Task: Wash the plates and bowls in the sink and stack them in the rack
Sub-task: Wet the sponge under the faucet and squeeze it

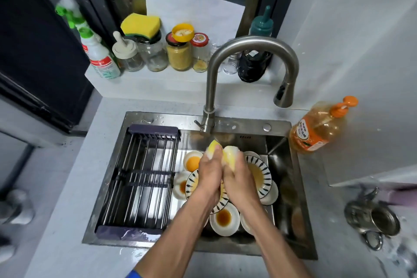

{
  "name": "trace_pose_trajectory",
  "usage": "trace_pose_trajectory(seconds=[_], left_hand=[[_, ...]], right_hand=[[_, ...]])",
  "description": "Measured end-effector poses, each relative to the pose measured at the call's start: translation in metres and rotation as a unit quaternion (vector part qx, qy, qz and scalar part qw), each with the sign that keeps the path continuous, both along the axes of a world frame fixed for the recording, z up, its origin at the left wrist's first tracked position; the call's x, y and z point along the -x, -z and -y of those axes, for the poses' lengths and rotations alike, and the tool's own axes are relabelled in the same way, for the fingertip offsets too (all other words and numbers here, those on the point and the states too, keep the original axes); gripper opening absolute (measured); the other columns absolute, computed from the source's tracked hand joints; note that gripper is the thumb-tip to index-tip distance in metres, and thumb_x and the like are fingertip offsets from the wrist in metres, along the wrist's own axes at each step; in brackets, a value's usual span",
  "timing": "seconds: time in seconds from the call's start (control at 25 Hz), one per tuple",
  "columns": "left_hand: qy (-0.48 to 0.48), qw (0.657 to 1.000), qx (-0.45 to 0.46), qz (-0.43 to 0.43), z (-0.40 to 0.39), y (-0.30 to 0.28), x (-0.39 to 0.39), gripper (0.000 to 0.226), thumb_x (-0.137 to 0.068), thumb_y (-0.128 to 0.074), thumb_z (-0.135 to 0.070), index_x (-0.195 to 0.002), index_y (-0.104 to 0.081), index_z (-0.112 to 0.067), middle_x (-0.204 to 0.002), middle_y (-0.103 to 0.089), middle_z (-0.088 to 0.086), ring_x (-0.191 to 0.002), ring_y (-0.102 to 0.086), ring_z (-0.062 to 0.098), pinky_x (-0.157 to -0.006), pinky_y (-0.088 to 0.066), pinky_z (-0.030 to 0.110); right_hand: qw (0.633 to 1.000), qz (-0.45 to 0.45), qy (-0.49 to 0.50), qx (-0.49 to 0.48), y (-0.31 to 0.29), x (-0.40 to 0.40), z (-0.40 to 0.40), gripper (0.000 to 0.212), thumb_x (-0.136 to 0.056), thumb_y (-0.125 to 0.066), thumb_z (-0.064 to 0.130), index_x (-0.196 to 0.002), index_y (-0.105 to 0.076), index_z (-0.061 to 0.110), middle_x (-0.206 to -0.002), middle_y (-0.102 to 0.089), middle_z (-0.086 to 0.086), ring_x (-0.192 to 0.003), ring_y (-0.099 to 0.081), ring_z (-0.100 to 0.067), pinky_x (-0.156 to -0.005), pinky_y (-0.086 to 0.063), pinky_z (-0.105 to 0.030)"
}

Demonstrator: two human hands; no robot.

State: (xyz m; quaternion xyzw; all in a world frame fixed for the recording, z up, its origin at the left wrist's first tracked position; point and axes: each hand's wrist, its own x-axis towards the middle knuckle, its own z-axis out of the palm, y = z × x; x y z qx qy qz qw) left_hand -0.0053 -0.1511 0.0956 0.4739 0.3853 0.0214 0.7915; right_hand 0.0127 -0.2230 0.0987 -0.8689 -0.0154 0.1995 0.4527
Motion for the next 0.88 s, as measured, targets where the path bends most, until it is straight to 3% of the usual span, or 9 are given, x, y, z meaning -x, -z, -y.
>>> trace_pose_trajectory(seconds=[0.04,0.16,0.24,0.32,0.44,0.56,0.68,0.8,0.88], left_hand=[[-0.001,1.000,0.004,-0.013,-0.003,0.000,0.003,0.018,-0.102,-0.053,-0.024,-0.105,-0.066,-0.012,-0.090,-0.076,0.005,-0.091,-0.072,0.023,-0.080,-0.059,0.033],[0.048,0.999,0.004,-0.003,-0.010,-0.003,0.016,0.014,-0.102,-0.053,-0.021,-0.105,-0.066,-0.017,-0.098,-0.076,0.006,-0.100,-0.071,0.027,-0.089,-0.058,0.040],[0.023,0.999,-0.031,-0.012,-0.022,-0.003,0.021,0.018,-0.101,-0.054,-0.026,-0.090,-0.067,-0.019,-0.082,-0.075,0.001,-0.083,-0.072,0.019,-0.074,-0.059,0.027],[0.014,0.999,-0.020,-0.028,-0.029,-0.005,0.027,0.021,-0.101,-0.054,-0.029,-0.085,-0.066,-0.022,-0.078,-0.073,0.000,-0.070,-0.070,0.010,-0.061,-0.057,0.022],[0.064,0.997,-0.036,-0.025,-0.033,-0.002,0.032,0.016,-0.101,-0.055,-0.026,-0.093,-0.068,-0.022,-0.086,-0.077,-0.001,-0.085,-0.073,0.015,-0.073,-0.060,0.028],[0.032,0.996,-0.081,-0.018,-0.047,0.001,0.029,0.032,-0.100,-0.052,-0.042,-0.096,-0.071,-0.016,-0.080,-0.075,-0.002,-0.076,-0.071,0.006,-0.068,-0.056,0.021],[0.085,0.995,-0.059,-0.007,-0.051,0.004,0.027,0.034,-0.104,-0.040,-0.042,-0.120,-0.064,-0.024,-0.111,-0.071,-0.002,-0.104,-0.066,0.008,-0.092,-0.052,0.025],[0.053,0.998,-0.027,0.010,-0.060,0.011,0.027,0.030,-0.107,-0.036,-0.022,-0.106,-0.066,-0.019,-0.096,-0.072,0.005,-0.091,-0.068,0.018,-0.078,-0.055,0.026],[0.068,0.997,-0.011,0.016,-0.062,0.014,0.028,0.032,-0.107,-0.035,-0.017,-0.097,-0.063,-0.029,-0.087,-0.071,-0.005,-0.084,-0.067,0.009,-0.072,-0.052,0.021]], right_hand=[[1.000,-0.011,0.004,0.000,0.001,0.002,-0.003,0.024,-0.096,-0.052,0.017,-0.120,-0.054,0.020,-0.104,-0.062,0.006,-0.094,-0.058,-0.017,-0.073,-0.040,-0.027],[0.998,0.003,0.062,0.018,0.008,0.002,-0.009,0.021,-0.093,-0.056,0.015,-0.112,-0.063,0.015,-0.100,-0.069,-0.001,-0.092,-0.064,-0.022,-0.069,-0.041,-0.025],[0.999,-0.019,0.035,-0.017,0.007,0.013,-0.020,0.018,-0.093,-0.057,0.015,-0.109,-0.059,0.022,-0.094,-0.066,0.006,-0.082,-0.062,-0.013,-0.063,-0.044,-0.021],[0.999,-0.024,0.029,-0.007,0.008,0.015,-0.026,0.017,-0.091,-0.057,0.016,-0.106,-0.059,0.022,-0.091,-0.065,0.005,-0.079,-0.062,-0.015,-0.060,-0.044,-0.025],[0.995,0.022,0.082,0.048,0.008,0.016,-0.032,0.016,-0.095,-0.055,0.028,-0.093,-0.066,0.017,-0.083,-0.067,0.001,-0.079,-0.062,-0.022,-0.059,-0.043,-0.028],[0.994,-0.033,0.075,-0.077,-0.001,0.031,-0.048,0.022,-0.099,-0.048,0.033,-0.097,-0.068,0.024,-0.089,-0.072,0.004,-0.084,-0.067,-0.013,-0.074,-0.052,-0.033],[0.965,-0.132,0.120,-0.192,-0.002,0.030,-0.059,0.024,-0.099,-0.048,0.023,-0.100,-0.072,0.021,-0.095,-0.075,0.002,-0.095,-0.070,-0.015,-0.081,-0.053,-0.030],[0.966,-0.132,0.102,-0.197,0.003,0.036,-0.066,0.039,-0.096,-0.045,0.003,-0.118,-0.067,0.027,-0.103,-0.074,0.007,-0.100,-0.069,-0.006,-0.079,-0.051,-0.019],[0.967,-0.118,0.117,-0.194,0.006,0.037,-0.068,0.040,-0.096,-0.045,0.003,-0.116,-0.066,0.030,-0.101,-0.074,0.006,-0.097,-0.070,-0.009,-0.077,-0.053,-0.022]])
